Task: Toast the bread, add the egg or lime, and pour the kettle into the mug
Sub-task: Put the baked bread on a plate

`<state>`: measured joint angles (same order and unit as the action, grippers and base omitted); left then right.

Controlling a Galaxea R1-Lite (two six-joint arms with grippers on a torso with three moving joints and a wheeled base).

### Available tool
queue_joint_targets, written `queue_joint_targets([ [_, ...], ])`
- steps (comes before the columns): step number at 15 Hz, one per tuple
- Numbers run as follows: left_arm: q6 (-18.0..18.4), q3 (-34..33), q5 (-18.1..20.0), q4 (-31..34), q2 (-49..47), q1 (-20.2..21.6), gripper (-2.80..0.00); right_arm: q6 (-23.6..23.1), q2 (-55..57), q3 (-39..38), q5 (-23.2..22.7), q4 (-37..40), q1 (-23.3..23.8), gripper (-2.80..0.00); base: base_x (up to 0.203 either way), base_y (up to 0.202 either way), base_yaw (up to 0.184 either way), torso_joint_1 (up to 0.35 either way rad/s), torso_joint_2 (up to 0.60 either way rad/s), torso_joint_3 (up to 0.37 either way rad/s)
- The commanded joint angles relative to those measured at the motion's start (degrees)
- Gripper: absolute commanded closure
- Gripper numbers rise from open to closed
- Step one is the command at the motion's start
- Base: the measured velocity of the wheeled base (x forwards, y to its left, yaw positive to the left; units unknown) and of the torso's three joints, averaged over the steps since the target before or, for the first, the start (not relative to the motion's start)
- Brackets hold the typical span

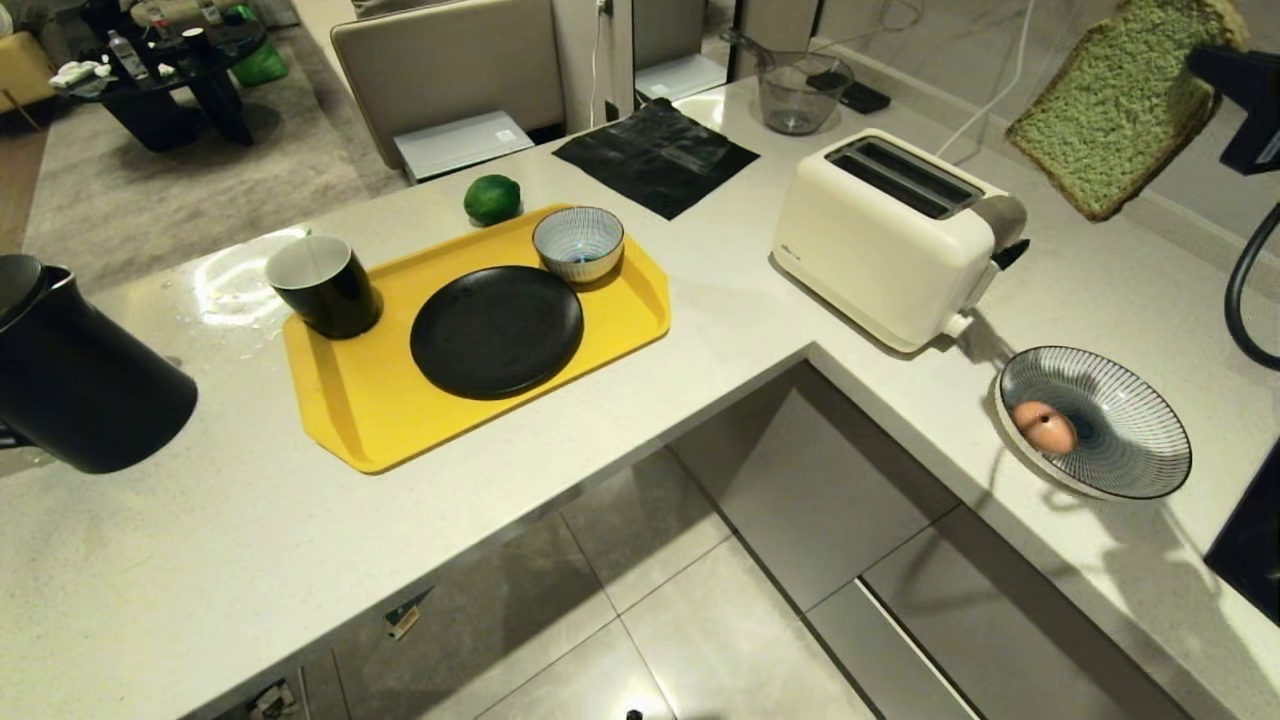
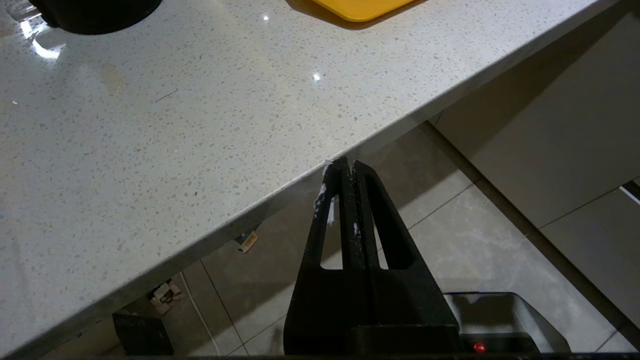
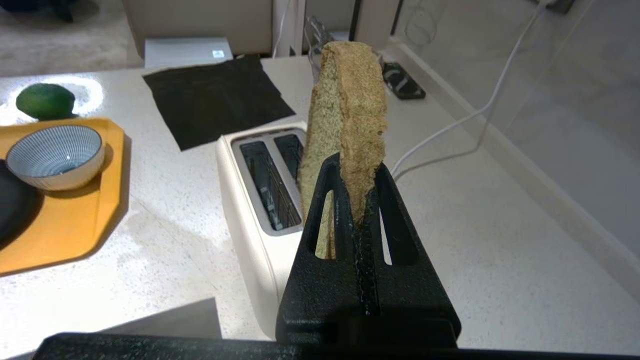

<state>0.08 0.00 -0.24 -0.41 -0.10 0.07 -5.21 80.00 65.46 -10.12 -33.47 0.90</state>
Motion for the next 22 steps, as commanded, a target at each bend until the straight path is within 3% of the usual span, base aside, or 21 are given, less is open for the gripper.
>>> queue_joint_targets([
  [1, 0.01, 0.00, -0.02, -0.02, 0.01, 0.01, 0.00, -0.07, 0.07, 0.02, -0.08, -0.28, -0.02, 0.00, 0.000, 0.000, 0.000, 0.000, 0.00, 0.000],
  [8, 0.01, 0.00, -0.02, -0.02, 0.01, 0.01, 0.00, -1.51, -0.02, -0.43, -0.08, -0.36, -0.10, 0.00, 0.000, 0.000, 0.000, 0.000, 0.00, 0.000],
  [12, 0.01, 0.00, -0.02, -0.02, 0.01, 0.01, 0.00, -4.81, -0.60, -2.18, 0.18, -0.29, -0.02, 0.00, 0.000, 0.000, 0.000, 0.000, 0.00, 0.000],
  [22, 0.01, 0.00, -0.02, -0.02, 0.01, 0.01, 0.00, -4.81, -0.28, -1.13, 0.10, -0.36, -0.11, 0.00, -0.001, 0.000, 0.018, 0.000, 0.00, 0.001],
])
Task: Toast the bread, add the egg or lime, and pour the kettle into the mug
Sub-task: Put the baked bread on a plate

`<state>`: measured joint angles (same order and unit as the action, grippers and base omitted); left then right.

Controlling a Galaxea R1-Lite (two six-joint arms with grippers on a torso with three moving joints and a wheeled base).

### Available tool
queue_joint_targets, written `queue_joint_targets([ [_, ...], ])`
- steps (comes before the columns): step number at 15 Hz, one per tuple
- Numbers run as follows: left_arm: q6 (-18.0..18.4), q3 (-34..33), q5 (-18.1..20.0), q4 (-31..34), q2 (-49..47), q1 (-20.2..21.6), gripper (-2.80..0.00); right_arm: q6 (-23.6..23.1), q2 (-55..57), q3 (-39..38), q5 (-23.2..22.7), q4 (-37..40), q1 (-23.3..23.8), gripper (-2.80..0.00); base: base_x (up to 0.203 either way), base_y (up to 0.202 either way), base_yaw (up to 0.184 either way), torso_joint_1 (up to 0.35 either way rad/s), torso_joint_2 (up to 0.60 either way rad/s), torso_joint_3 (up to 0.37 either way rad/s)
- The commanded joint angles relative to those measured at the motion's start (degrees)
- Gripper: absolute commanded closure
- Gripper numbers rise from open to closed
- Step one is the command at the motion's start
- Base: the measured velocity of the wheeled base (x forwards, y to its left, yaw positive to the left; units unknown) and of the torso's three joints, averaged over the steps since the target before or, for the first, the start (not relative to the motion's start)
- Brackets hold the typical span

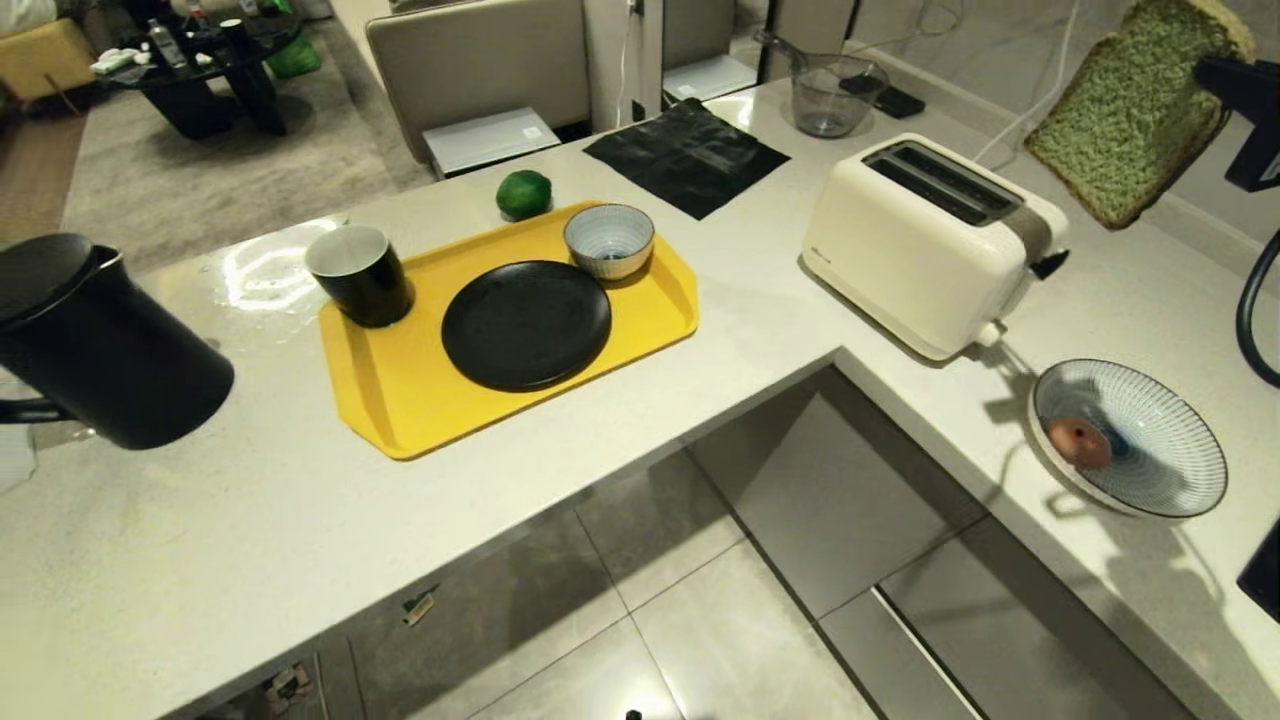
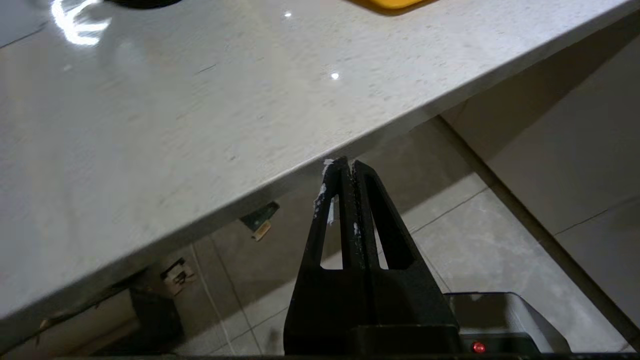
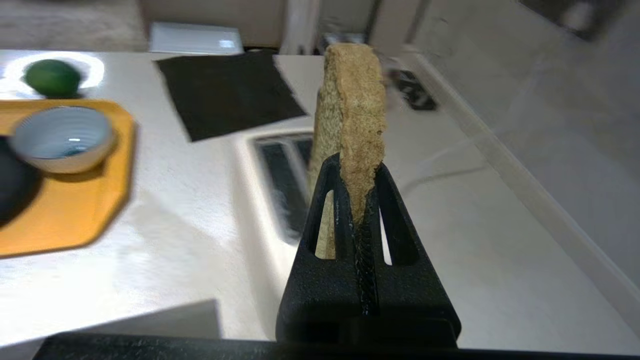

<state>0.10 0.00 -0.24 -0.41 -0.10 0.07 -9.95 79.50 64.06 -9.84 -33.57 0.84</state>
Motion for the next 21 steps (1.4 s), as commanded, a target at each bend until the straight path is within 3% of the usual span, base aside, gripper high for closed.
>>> queue_joint_targets([
  [1, -0.01, 0.00, -0.02, -0.02, 0.01, 0.01, 0.00, -0.07, 0.30, 0.27, -0.18, -0.27, -0.04, 0.00, -0.004, -0.007, 0.161, -0.002, 0.00, 0.006],
  [9, -0.01, 0.00, -0.02, -0.02, 0.01, 0.01, 0.00, -0.51, 1.36, 0.27, -0.52, -0.35, -0.13, 0.00, 0.000, -0.008, 0.163, 0.004, 0.00, 0.003],
  [14, -0.01, 0.00, -0.02, -0.02, 0.01, 0.01, 0.00, -0.43, 4.14, 1.37, -0.95, -0.48, -1.09, 0.00, 0.000, -0.001, 0.015, 0.000, 0.00, 0.000],
  [17, -0.01, 0.00, -0.02, -0.02, 0.01, 0.01, 0.00, -0.40, 5.03, 1.11, -1.46, -0.28, -5.18, 0.00, 0.000, 0.000, 0.000, 0.000, 0.00, 0.000],
  [21, -0.01, 0.00, -0.02, -0.02, 0.01, 0.01, 0.00, -0.10, 5.10, -5.27, -2.13, 0.70, -12.99, 0.00, 0.000, 0.000, 0.000, 0.000, 0.00, 0.000],
])
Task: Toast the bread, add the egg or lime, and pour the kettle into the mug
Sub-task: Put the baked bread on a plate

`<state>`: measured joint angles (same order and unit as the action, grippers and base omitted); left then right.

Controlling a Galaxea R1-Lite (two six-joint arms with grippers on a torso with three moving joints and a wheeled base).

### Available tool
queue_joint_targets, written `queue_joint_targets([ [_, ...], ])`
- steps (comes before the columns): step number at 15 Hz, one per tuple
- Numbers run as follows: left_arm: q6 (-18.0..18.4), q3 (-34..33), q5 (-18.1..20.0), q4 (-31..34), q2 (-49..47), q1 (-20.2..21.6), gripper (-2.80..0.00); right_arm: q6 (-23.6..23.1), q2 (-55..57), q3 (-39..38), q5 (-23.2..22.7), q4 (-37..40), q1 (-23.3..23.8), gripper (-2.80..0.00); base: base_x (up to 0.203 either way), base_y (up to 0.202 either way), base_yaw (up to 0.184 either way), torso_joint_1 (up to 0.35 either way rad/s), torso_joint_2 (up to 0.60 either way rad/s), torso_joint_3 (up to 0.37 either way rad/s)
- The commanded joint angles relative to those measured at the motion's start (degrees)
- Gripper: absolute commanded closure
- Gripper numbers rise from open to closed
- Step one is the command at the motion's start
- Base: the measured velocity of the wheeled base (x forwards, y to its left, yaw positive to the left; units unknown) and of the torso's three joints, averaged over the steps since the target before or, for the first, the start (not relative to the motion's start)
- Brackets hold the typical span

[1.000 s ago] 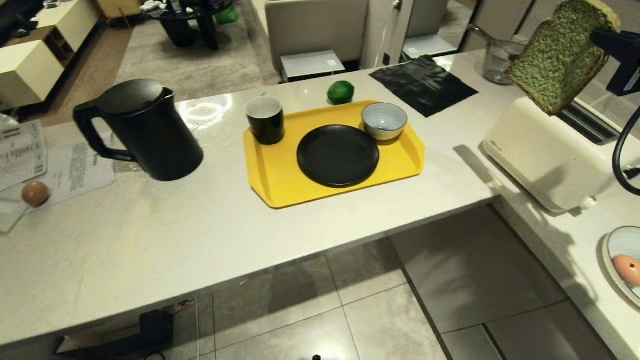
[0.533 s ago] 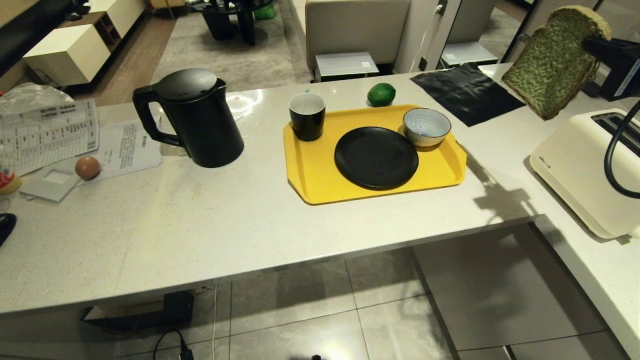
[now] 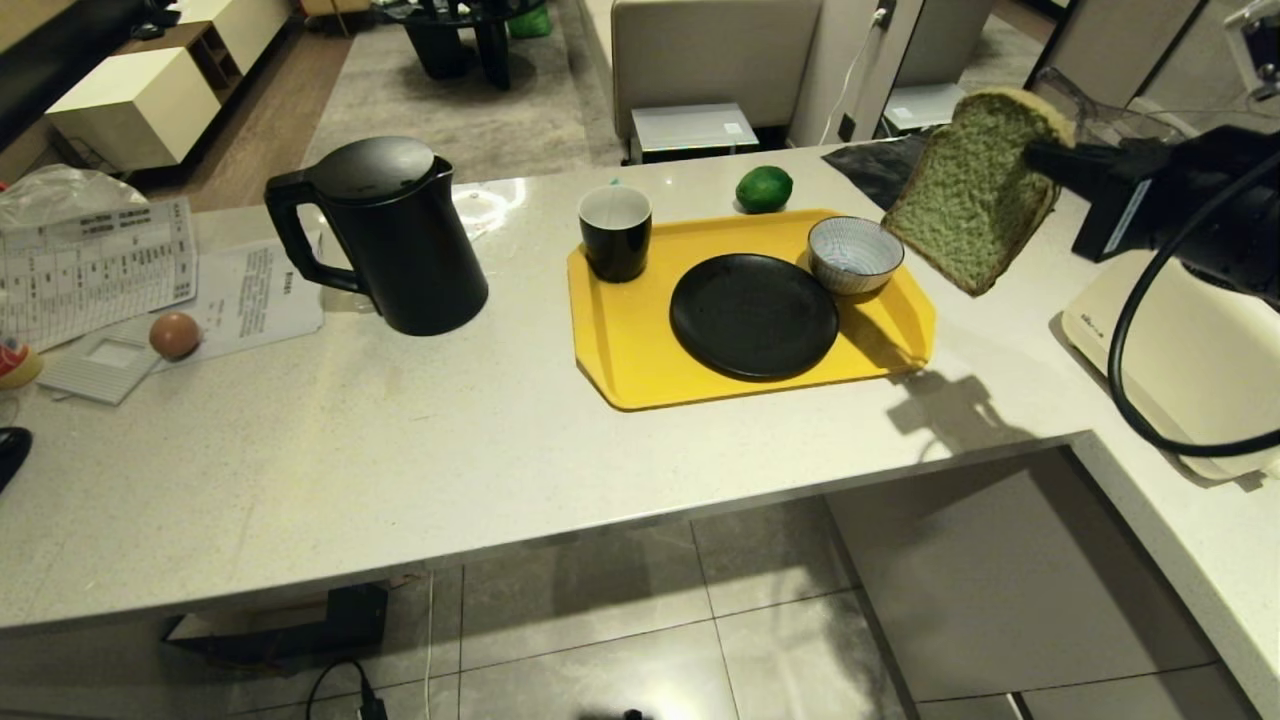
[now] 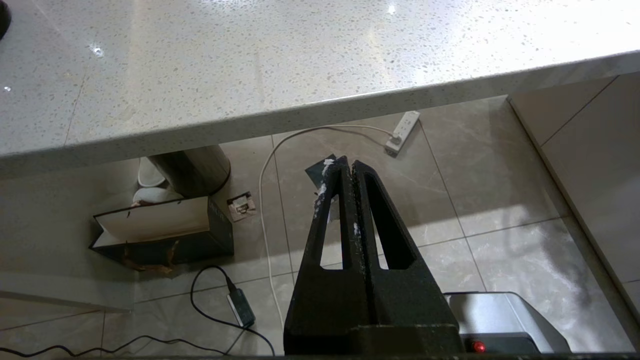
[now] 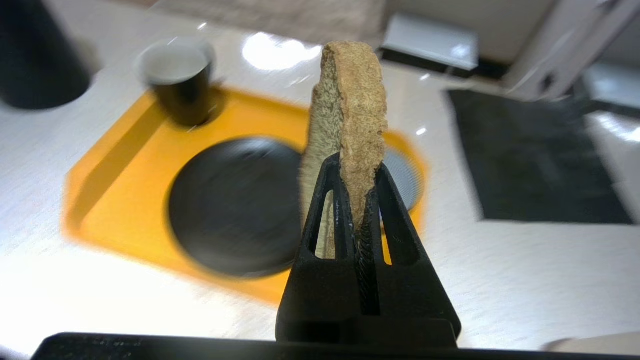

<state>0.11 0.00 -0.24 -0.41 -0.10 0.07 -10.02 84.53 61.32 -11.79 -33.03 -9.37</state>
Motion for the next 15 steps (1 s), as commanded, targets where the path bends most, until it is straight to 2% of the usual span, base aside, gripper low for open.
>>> queue_joint_targets([
  [1, -0.02, 0.00, -0.03, -0.02, 0.01, 0.01, 0.00, 0.05, -0.23, -4.57, -0.20, 0.96, -4.72, 0.00, 0.000, 0.000, 0.000, 0.000, 0.00, 0.000],
  [6, -0.02, 0.00, -0.03, -0.02, 0.01, 0.01, 0.00, 2.10, 0.31, -12.54, 0.39, 1.77, -12.26, 0.00, 0.000, 0.000, 0.000, 0.000, 0.00, 0.000],
  [10, -0.02, 0.00, -0.03, -0.02, 0.01, 0.01, 0.00, 4.59, 3.88, -11.41, 1.90, 0.21, -16.99, 0.00, 0.000, 0.000, 0.000, 0.000, 0.00, 0.000],
  [11, -0.02, 0.00, -0.03, -0.02, 0.01, 0.01, 0.00, 6.07, 4.42, -10.17, 2.72, -0.21, -18.45, 0.00, 0.000, 0.000, 0.000, 0.000, 0.00, 0.000],
  [13, -0.02, 0.00, -0.03, -0.02, 0.01, 0.01, 0.00, 11.45, 7.03, -6.60, 7.45, -0.32, -22.23, 0.00, 0.000, 0.000, 0.000, 0.000, 0.00, 0.000],
  [15, -0.02, 0.00, -0.03, -0.02, 0.01, 0.01, 0.00, 15.66, 11.05, -3.84, 11.12, -0.36, -23.91, 0.00, 0.000, 0.000, 0.000, 0.000, 0.00, 0.000],
])
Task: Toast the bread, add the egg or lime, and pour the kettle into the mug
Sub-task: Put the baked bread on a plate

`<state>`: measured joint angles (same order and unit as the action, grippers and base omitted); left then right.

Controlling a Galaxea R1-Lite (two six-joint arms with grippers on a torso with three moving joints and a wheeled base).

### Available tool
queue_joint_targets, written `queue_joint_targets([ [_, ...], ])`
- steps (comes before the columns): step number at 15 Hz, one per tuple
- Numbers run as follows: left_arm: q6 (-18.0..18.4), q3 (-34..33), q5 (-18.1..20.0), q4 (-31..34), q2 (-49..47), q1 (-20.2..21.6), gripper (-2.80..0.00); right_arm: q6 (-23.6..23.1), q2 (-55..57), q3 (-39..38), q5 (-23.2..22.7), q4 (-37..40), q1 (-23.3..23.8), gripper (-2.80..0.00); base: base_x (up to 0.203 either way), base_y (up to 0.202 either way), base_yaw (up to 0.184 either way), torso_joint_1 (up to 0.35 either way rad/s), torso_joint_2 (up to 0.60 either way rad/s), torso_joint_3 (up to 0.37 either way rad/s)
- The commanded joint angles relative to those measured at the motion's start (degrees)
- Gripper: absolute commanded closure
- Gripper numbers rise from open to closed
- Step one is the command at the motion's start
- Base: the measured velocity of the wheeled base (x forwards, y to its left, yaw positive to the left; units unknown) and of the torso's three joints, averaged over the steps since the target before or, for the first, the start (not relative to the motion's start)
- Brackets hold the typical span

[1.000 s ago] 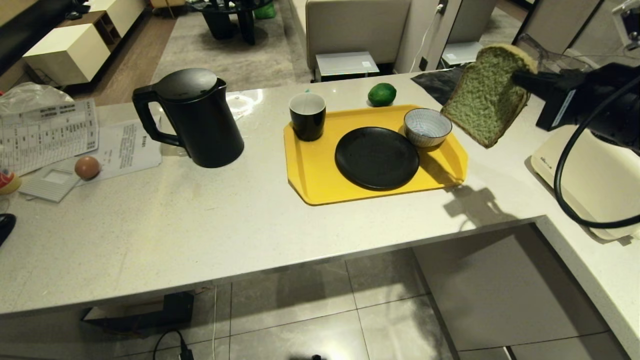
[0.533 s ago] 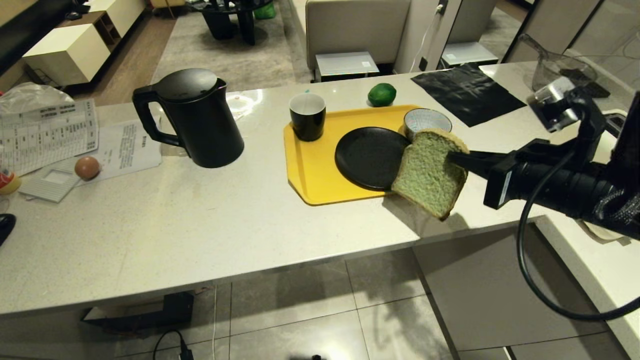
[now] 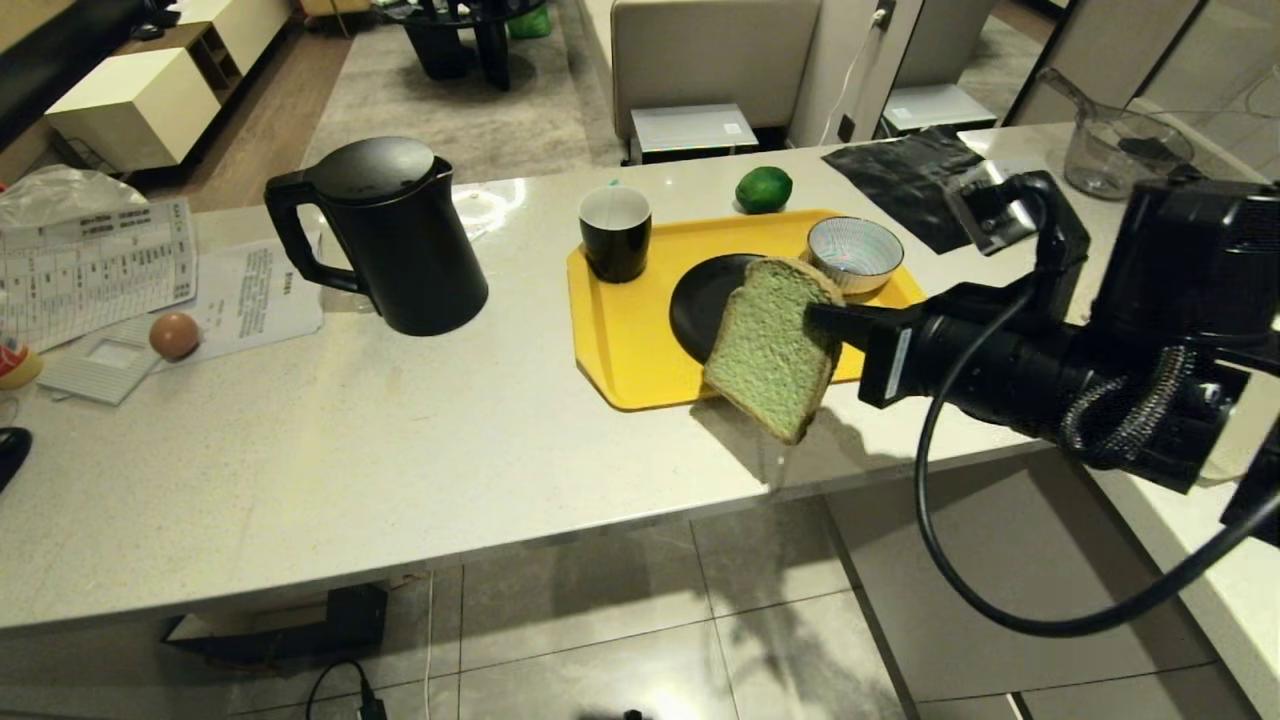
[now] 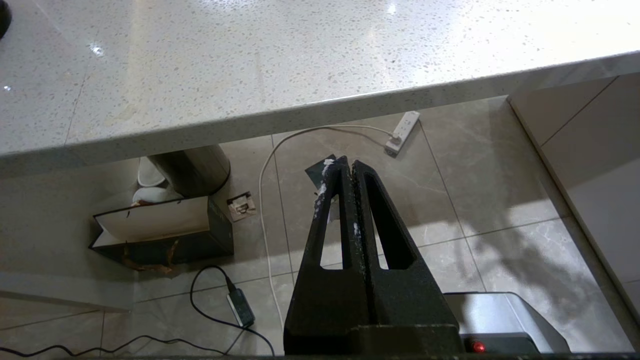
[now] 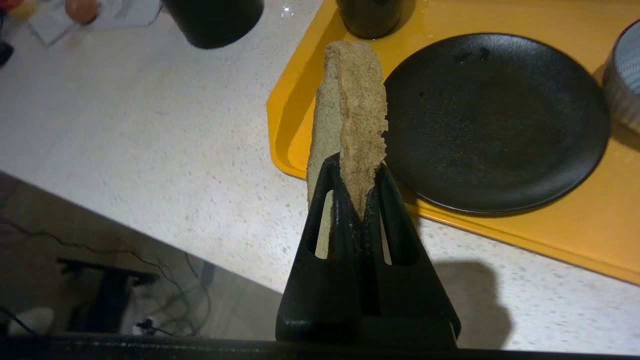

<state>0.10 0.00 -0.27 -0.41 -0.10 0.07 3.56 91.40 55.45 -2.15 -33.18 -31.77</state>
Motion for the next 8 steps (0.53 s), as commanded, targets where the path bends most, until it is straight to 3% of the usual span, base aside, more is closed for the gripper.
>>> queue_joint_targets([
  [1, -0.01, 0.00, 0.00, -0.02, 0.01, 0.01, 0.00, 4.69, 5.44, 2.86, 2.31, -0.21, -1.96, 0.00, 0.000, 0.000, 0.000, 0.000, 0.00, 0.000],
  [5, -0.01, -0.09, 0.00, -0.02, 0.01, 0.01, 0.00, 11.13, 10.19, 8.05, 7.18, -0.29, -2.25, 0.00, 0.000, 0.000, 0.000, 0.000, 0.00, 0.000],
  [8, -0.01, 0.00, 0.00, -0.02, 0.01, 0.01, 0.00, 12.80, 12.99, 11.53, 8.63, -0.30, -2.16, 0.00, 0.000, 0.000, 0.000, 0.000, 0.00, 0.000],
])
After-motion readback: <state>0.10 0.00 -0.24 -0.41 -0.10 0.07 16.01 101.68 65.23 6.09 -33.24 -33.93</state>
